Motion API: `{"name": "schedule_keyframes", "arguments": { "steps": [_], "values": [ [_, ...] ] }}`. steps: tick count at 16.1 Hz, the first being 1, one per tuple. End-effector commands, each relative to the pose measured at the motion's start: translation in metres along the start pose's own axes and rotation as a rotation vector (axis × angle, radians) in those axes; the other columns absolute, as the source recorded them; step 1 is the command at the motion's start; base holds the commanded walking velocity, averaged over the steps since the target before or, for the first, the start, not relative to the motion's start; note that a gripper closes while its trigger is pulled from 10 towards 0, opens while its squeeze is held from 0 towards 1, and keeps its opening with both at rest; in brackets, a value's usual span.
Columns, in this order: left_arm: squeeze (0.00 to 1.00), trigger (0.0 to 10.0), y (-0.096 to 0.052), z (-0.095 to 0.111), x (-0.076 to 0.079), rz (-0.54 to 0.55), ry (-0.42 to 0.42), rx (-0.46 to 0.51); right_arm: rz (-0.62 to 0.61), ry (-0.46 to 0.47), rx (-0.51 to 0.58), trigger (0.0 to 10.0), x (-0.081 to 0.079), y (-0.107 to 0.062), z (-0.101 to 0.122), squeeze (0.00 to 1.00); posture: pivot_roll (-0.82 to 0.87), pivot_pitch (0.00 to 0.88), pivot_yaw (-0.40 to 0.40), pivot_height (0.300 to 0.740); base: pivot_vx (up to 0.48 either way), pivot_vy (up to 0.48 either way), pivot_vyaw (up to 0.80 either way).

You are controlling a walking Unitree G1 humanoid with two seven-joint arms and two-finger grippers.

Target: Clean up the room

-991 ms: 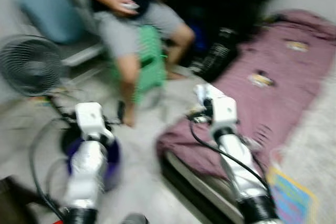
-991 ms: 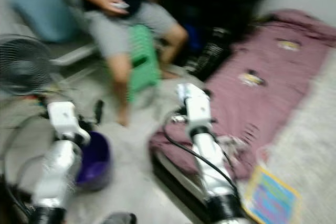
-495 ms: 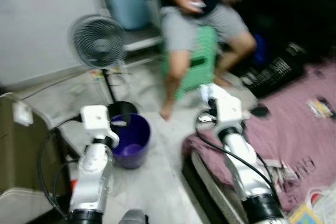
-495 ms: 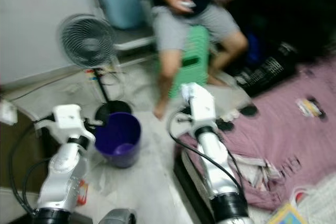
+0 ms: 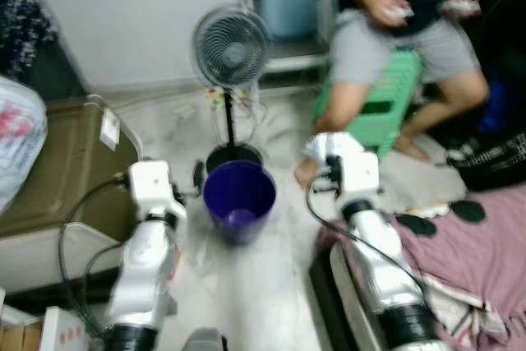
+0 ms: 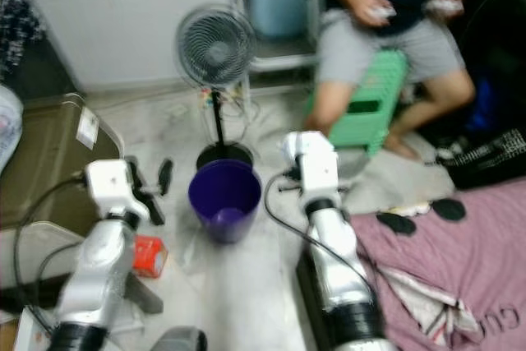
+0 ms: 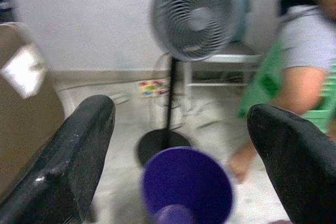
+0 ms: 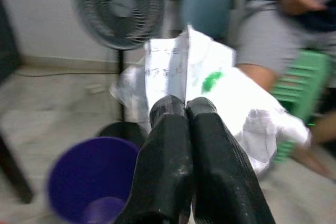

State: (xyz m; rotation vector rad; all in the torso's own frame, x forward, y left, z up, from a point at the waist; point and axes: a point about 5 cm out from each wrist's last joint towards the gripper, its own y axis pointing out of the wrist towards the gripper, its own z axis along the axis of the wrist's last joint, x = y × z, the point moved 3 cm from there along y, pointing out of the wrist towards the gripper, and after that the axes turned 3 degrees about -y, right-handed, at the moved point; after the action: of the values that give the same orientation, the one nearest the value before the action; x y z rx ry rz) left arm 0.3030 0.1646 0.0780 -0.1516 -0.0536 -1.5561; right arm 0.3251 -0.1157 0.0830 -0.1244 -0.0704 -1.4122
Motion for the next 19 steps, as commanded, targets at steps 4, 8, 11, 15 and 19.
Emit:
{"name": "schedule_keyframes", "arguments": {
  "steps": [4, 8, 11, 15, 19],
  "values": [
    [0.0, 10.0, 0.0023, 0.0053, 0.004, -0.015, 0.007, 0.018, -0.005, -0.007, 0.012, 10.0, 0.0038, 0.0013, 0.003, 0.0, 0.04, 0.0, -0.007, 0.74, 0.0, 0.0, 0.8],
    [0.0, 10.0, 0.0028, 0.0063, 0.004, -0.014, 0.008, 0.023, -0.01, 0.002, 0.014, 10.0, 0.0046, 0.0016, 0.0031, 0.0, 0.04, 0.0, -0.006, 0.74, 0.0, 0.0, 0.52],
    [0.0, 10.0, 0.0029, 0.0068, 0.0042, -0.012, 0.007, 0.026, -0.011, 0.002, 0.013, 10.0, 0.0047, 0.0016, 0.0031, 0.0, 0.04, 0.0, -0.007, 0.74, 0.0, 0.0, 0.0],
    [0.0, 10.0, 0.0023, 0.007, 0.0053, -0.019, 0.003, 0.028, -0.009, 0.001, 0.013, 10.0, 0.0047, 0.0011, 0.0029, 0.0, 0.04, 0.0, -0.007, 0.74, 0.0, 0.0, 0.0],
    [0.0, 10.0, 0.0016, 0.0071, 0.0048, -0.015, 0.005, 0.029, 0.005, 0.002, 0.025, 10.0, 0.0025, 0.0007, 0.0046, 0.0, 0.04, 0.0, -0.007, 0.74, 0.0, 0.0, 0.72]
  ]
}}
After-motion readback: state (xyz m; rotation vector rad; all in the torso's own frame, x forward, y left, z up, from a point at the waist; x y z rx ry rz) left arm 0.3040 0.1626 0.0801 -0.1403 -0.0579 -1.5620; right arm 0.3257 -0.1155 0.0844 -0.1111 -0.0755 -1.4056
